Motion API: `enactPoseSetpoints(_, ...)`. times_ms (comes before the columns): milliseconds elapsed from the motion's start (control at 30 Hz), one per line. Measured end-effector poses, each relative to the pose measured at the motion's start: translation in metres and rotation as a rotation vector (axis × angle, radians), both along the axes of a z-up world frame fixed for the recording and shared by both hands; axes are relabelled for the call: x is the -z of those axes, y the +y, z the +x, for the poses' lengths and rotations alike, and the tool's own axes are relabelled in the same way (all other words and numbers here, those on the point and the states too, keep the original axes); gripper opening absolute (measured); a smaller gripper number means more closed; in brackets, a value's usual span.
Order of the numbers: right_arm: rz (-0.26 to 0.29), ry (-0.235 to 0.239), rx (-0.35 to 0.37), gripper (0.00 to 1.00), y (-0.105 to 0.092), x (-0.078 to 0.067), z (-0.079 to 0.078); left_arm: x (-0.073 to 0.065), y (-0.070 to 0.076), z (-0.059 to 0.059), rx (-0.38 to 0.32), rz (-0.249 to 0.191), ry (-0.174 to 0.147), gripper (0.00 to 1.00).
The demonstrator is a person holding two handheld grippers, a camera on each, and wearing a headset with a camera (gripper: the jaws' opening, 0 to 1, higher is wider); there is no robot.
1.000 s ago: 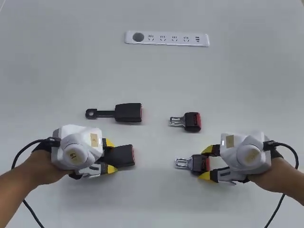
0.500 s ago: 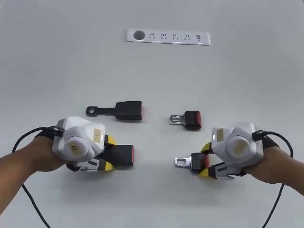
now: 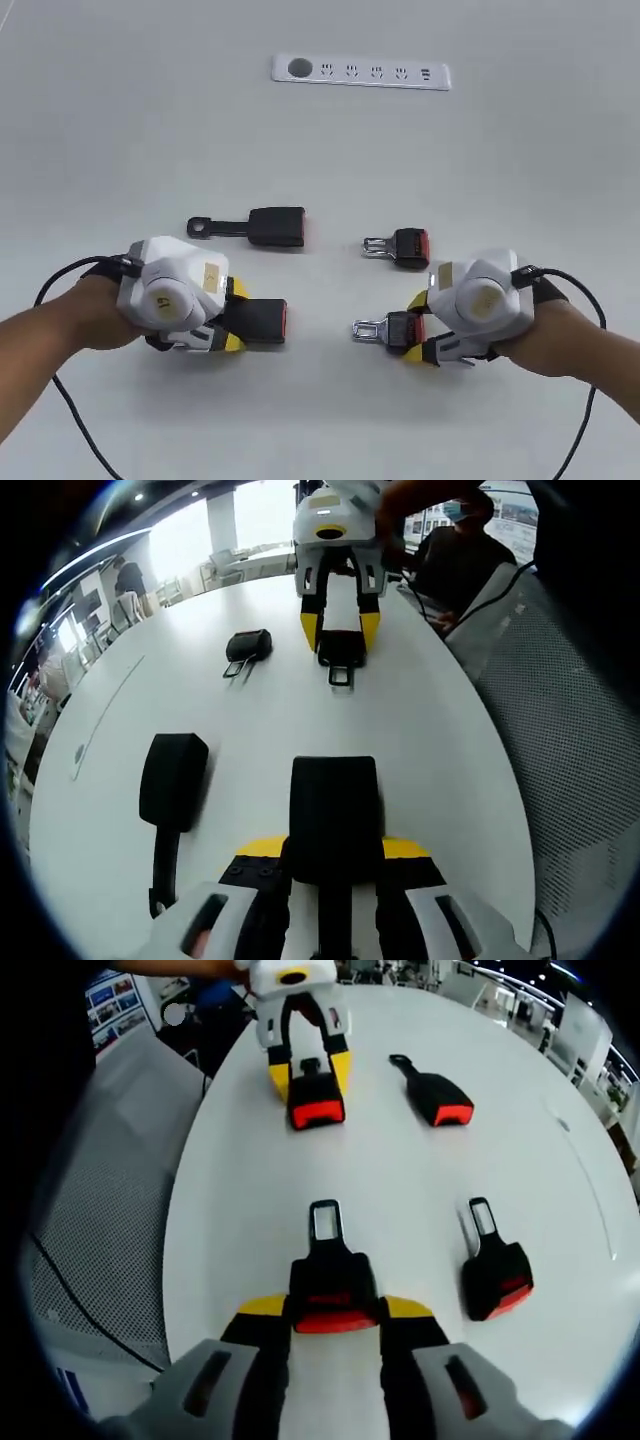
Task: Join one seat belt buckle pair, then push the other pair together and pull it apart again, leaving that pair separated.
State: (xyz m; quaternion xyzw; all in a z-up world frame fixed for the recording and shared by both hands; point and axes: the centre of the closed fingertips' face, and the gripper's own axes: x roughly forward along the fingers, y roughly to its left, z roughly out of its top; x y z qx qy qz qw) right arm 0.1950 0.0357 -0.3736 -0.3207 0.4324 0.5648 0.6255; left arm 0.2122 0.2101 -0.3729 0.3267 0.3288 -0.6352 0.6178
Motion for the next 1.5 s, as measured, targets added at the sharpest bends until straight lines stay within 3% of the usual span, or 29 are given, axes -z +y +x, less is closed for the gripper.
enactPoseSetpoints(833,0.122,0.013,-0.014,0.34,0.075,-0.002,0.009,0.002,0.000,-0.001,0.020,0.019,-0.001,0.33)
enactPoseSetpoints(900,0.128,0.011,-0.022,0.34,0.081,-0.002,0.008,0.002,0.000,-0.001,0.018,0.022,0.001,0.33)
enactPoseSetpoints(933,0.131,-0.014,-0.050,0.34,0.082,-0.002,0.009,0.001,-0.001,-0.001,0.018,0.021,0.001,0.33)
enactPoseSetpoints(1067,0.164,-0.006,-0.041,0.33,0.094,-0.002,0.009,0.002,-0.002,-0.002,0.017,0.032,0.000,0.33)
enactPoseSetpoints(1100,0.122,-0.031,-0.076,0.33,0.088,0.000,0.011,0.002,-0.001,-0.002,0.016,0.035,0.001,0.33)
enactPoseSetpoints(1233,0.167,-0.016,-0.049,0.33,0.089,-0.002,0.011,0.001,-0.001,-0.002,-0.013,0.016,0.011,0.33)
enactPoseSetpoints(1367,0.189,-0.022,-0.018,0.32,0.093,-0.002,0.011,0.001,-0.003,-0.002,-0.019,0.035,0.011,0.33)
enactPoseSetpoints(1500,0.179,-0.008,-0.003,0.32,0.099,-0.001,0.011,0.002,-0.003,-0.002,-0.014,0.043,0.014,0.32)
